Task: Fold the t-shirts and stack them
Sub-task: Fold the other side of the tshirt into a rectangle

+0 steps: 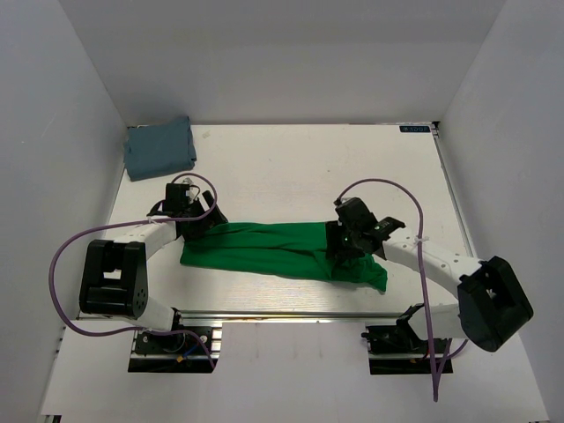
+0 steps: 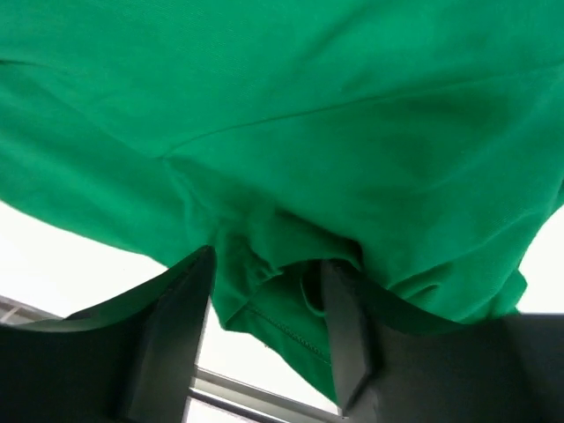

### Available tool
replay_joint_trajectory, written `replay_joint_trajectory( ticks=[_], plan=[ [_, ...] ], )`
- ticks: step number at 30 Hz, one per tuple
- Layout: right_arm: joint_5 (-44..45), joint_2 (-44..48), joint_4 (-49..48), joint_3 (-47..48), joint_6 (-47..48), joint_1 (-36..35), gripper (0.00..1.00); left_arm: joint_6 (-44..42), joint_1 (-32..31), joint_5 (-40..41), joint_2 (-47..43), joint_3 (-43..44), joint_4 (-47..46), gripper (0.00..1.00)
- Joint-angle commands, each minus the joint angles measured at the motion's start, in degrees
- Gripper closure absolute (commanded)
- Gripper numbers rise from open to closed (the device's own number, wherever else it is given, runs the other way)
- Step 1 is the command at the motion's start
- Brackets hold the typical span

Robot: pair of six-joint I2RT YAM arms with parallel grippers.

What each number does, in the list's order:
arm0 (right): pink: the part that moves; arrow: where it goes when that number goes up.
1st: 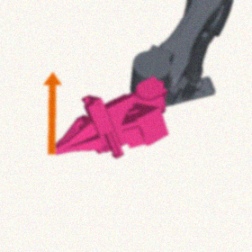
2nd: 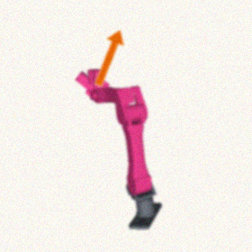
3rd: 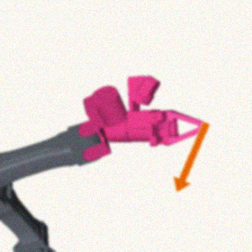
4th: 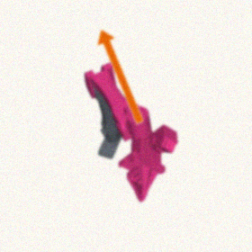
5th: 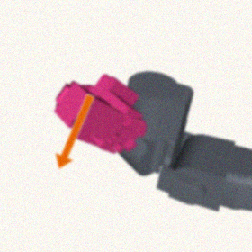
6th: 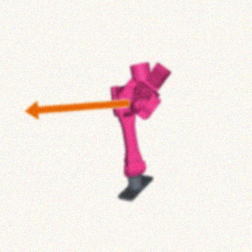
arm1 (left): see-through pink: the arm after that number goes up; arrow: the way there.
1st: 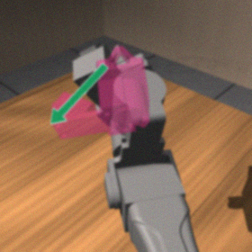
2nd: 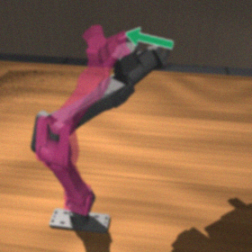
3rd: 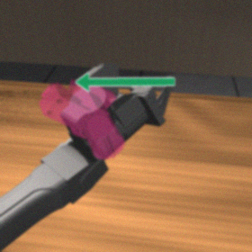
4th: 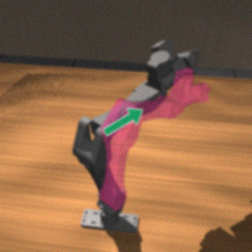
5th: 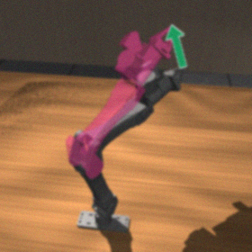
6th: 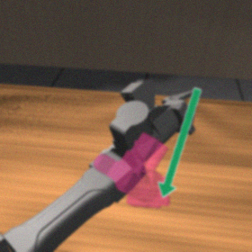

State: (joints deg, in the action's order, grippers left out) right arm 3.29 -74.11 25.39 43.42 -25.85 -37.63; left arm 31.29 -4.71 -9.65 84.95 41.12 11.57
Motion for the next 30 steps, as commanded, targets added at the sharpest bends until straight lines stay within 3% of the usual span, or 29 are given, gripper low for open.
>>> replay_joint_trajectory(
  ticks=[1, 4, 7, 8, 21, 27, 30],
  plan=[
    [1.9, -1.0, -2.4, -0.4, -1.2, -0.1, 0.44, -1.1, 0.5, 2.7, 0.1, -1.5, 5.1, 0.00],
    [2.0, -0.5, -4.1, -1.1, -1.6, -0.1, 0.59, -1.1, 0.5, 2.7, 0.1, -1.5, 5.1, 0.00],
    [-0.6, 1.0, -7.4, -1.8, -1.8, -0.3, 0.82, -1.1, 0.5, 2.7, -0.4, -1.5, 5.1, 0.00],
    [-1.3, 1.7, -7.6, -2.0, -1.8, -0.3, 0.99, -1.1, 0.5, 2.7, -0.4, -1.5, 5.1, 0.00],
    [-16.3, 11.7, -7.4, -7.9, -7.8, -0.3, 1.00, -1.1, 0.5, 2.2, 0.1, -2.0, 4.6, 0.00],
    [-23.7, 13.1, -18.4, -13.8, -12.6, -0.3, 1.00, -1.1, 0.5, 1.7, 0.1, -2.0, 4.6, 0.00],
    [-26.6, 11.8, -24.1, -15.4, -13.2, -0.3, 0.94, -1.1, 0.5, 1.7, 0.7, -2.0, 4.6, 0.00]
  ],
)
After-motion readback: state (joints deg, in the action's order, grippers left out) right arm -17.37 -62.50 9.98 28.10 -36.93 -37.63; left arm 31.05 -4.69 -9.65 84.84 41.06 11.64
